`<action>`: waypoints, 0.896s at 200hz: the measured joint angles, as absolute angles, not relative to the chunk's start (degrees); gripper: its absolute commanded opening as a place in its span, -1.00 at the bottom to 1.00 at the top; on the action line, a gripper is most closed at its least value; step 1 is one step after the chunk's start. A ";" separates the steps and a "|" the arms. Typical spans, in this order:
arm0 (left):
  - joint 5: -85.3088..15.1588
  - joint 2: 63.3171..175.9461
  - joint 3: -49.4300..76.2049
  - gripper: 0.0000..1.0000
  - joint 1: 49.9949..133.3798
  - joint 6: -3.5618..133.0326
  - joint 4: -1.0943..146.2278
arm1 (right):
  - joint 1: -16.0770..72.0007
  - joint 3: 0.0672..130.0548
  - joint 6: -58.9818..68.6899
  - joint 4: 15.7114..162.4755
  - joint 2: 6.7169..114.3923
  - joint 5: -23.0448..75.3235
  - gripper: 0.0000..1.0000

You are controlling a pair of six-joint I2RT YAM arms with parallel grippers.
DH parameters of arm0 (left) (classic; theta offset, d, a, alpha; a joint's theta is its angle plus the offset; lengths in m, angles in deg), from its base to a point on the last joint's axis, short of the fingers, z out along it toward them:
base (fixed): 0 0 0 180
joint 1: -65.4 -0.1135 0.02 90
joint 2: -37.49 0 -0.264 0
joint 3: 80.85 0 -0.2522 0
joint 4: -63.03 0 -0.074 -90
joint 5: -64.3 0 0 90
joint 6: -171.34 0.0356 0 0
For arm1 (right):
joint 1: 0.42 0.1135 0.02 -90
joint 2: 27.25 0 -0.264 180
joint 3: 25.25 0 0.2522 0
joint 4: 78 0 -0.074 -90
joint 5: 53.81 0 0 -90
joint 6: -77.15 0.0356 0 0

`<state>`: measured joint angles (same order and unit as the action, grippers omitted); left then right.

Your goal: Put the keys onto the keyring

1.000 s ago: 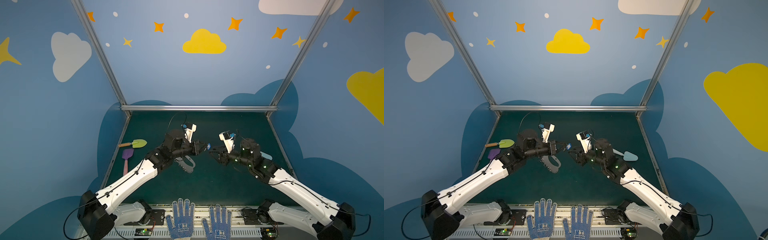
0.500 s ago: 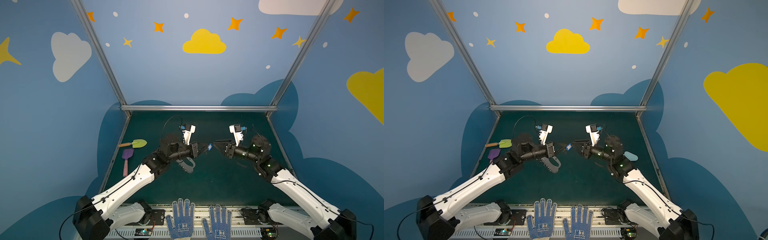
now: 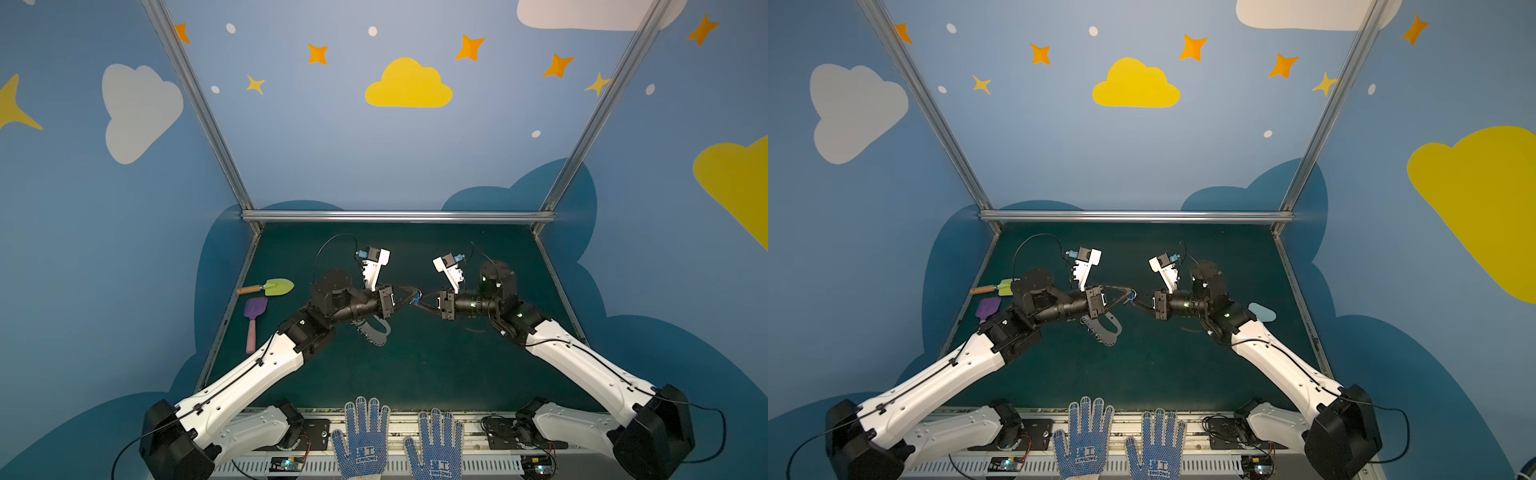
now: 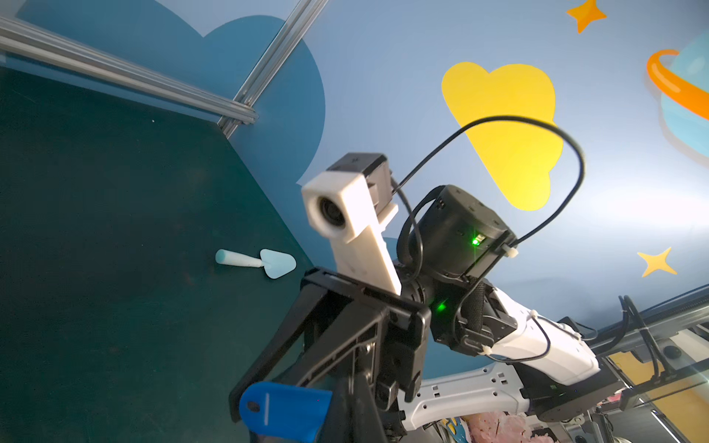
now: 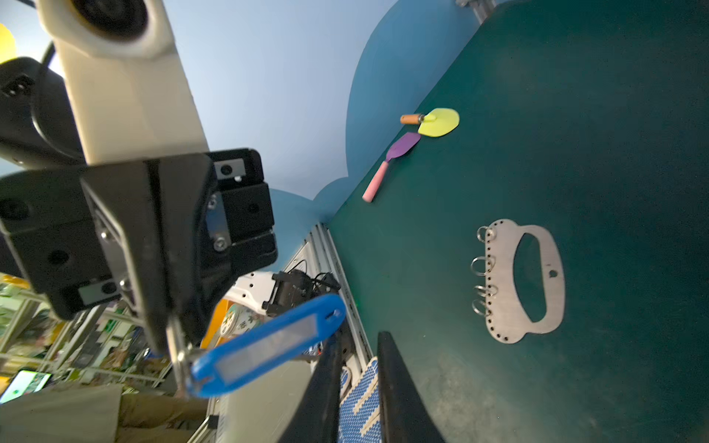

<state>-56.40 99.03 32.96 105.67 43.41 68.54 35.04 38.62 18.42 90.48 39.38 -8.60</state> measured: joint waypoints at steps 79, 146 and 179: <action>-55.79 98.90 33.47 -0.90 105.67 43.19 68.23 | 30.15 32.47 23.54 94.88 25.88 -3.47 -0.45; -55.88 99.66 33.66 -0.89 105.67 42.08 66.59 | 31.46 31.62 30.27 105.65 29.09 -8.06 -0.36; -56.47 99.66 33.69 -0.88 105.67 41.66 65.65 | 32.38 31.62 31.10 107.73 30.71 -9.11 -0.39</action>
